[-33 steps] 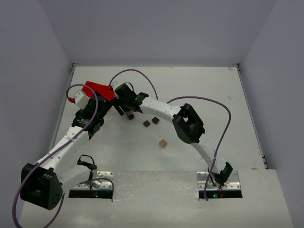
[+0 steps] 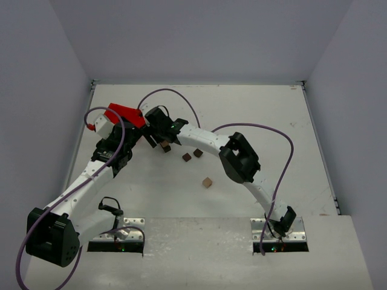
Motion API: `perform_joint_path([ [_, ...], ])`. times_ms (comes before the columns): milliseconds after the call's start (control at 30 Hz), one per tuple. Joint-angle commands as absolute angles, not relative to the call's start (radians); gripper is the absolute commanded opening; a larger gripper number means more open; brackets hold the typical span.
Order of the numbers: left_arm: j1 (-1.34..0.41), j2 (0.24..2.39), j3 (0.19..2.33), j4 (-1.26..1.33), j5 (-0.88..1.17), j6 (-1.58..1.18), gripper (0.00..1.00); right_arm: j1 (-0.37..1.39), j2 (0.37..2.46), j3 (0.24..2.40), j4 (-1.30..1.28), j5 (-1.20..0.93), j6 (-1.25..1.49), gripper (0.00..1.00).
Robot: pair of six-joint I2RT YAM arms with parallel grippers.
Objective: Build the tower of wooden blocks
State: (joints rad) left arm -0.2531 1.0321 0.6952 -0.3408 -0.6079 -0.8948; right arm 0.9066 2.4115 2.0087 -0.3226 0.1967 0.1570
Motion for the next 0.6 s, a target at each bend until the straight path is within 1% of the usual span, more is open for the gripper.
perform_joint_path([
  [0,-0.245,1.029,0.703,-0.311,-0.614,-0.888,1.00,0.913,2.361,2.045,-0.281,0.190,0.143,0.70],
  [233,-0.245,1.028,0.706,-0.318,-0.620,-0.894,1.00,0.913,2.350,2.040,-0.274,0.217,0.137,0.71],
  [300,-0.245,1.025,0.708,-0.324,-0.625,-0.898,1.00,0.913,2.334,2.041,-0.276,0.229,0.125,0.74],
  [400,-0.245,0.999,0.704,-0.337,-0.634,-0.906,1.00,0.913,2.295,2.034,-0.274,0.252,0.100,0.81],
  [500,-0.245,0.973,0.693,-0.334,-0.635,-0.905,1.00,0.913,2.224,1.994,-0.267,0.274,0.073,0.97],
  [533,-0.245,0.967,0.690,-0.334,-0.637,-0.905,1.00,0.913,2.197,1.962,-0.267,0.279,0.067,0.99],
  [567,-0.245,0.963,0.686,-0.334,-0.637,-0.905,1.00,0.913,2.158,1.925,-0.262,0.292,0.065,0.99],
])
